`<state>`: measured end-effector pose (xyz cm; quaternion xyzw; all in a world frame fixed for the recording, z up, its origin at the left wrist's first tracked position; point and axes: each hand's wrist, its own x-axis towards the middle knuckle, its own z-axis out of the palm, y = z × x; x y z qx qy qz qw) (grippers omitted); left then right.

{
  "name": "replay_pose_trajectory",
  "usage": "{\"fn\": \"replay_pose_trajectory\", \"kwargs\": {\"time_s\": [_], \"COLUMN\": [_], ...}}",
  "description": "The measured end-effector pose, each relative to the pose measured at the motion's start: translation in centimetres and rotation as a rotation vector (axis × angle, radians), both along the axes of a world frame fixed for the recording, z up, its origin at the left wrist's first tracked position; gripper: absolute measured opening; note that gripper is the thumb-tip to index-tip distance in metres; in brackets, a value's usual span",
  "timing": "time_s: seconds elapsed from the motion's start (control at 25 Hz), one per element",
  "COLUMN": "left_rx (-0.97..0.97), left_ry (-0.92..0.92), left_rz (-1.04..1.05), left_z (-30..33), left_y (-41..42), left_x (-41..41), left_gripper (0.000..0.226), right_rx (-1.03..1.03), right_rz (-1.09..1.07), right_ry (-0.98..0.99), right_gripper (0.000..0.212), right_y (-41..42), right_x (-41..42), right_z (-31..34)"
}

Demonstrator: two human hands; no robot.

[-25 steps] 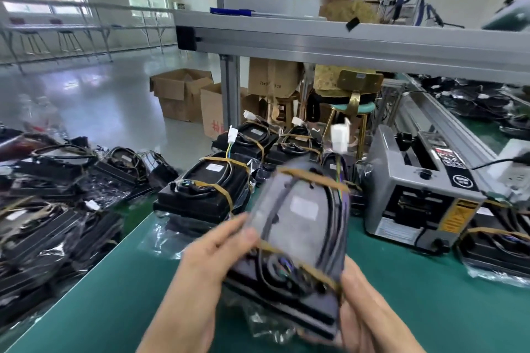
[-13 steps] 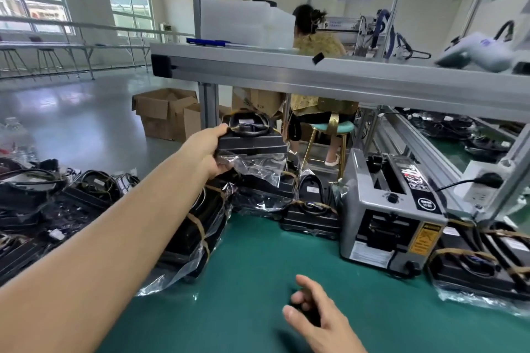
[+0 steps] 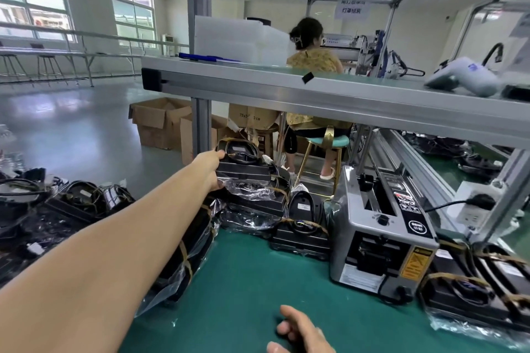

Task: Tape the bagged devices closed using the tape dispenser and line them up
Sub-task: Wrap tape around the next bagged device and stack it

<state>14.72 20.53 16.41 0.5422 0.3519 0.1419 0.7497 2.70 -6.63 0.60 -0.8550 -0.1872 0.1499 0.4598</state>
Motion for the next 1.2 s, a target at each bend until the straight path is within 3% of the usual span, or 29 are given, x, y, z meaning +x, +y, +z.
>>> {"fn": "replay_pose_trajectory", "kwargs": {"time_s": [0.12, 0.16, 0.28, 0.4, 0.44, 0.64, 0.8, 0.96, 1.04, 1.2], "left_rx": [0.021, 0.049, 0.152, 0.231, 0.269, 0.644, 0.907, 1.243, 1.359, 1.328], "left_ry": [0.04, 0.068, 0.166, 0.212, 0.223, 0.335, 0.441, 0.549, 0.47, -0.008], "left_rz": [-0.028, -0.039, -0.071, -0.075, -0.074, -0.067, -0.187, -0.162, -0.044, 0.197], "left_z": [-0.1, -0.2, -0.2, 0.0, 0.1, 0.6, 0.7, 0.9, 1.3, 1.6], "left_y": [0.2, 0.3, 0.6, 0.7, 0.7, 0.5, 0.2, -0.3, -1.1, -5.7], "left_x": [0.2, 0.3, 0.6, 0.8, 0.9, 0.4, -0.4, -1.1, -1.7, -4.0], "left_gripper": [0.015, 0.017, 0.034, 0.039, 0.039, 0.045, 0.059, 0.057, 0.052, 0.03], "right_rx": [-0.055, -0.08, -0.142, -0.116, -0.113, -0.084, -0.08, -0.043, -0.017, 0.018], "right_rz": [0.019, 0.032, 0.073, 0.087, 0.097, 0.122, 0.157, 0.137, 0.13, 0.111], "right_ry": [-0.067, -0.084, -0.153, -0.1, -0.08, -0.044, -0.008, 0.007, 0.021, 0.047], "right_gripper": [0.067, 0.065, 0.082, 0.049, 0.048, 0.049, 0.049, 0.051, 0.048, 0.045], "right_y": [0.1, 0.1, -0.1, -0.3, -0.4, -0.7, -0.6, -0.6, -0.8, -0.8], "right_x": [-0.3, -0.3, 0.0, 0.2, 0.2, 0.0, 0.0, -0.2, -0.3, -0.6], "right_z": [0.6, 0.6, 0.4, 0.3, 0.3, 1.1, 1.7, 1.7, 1.7, 1.4]}}
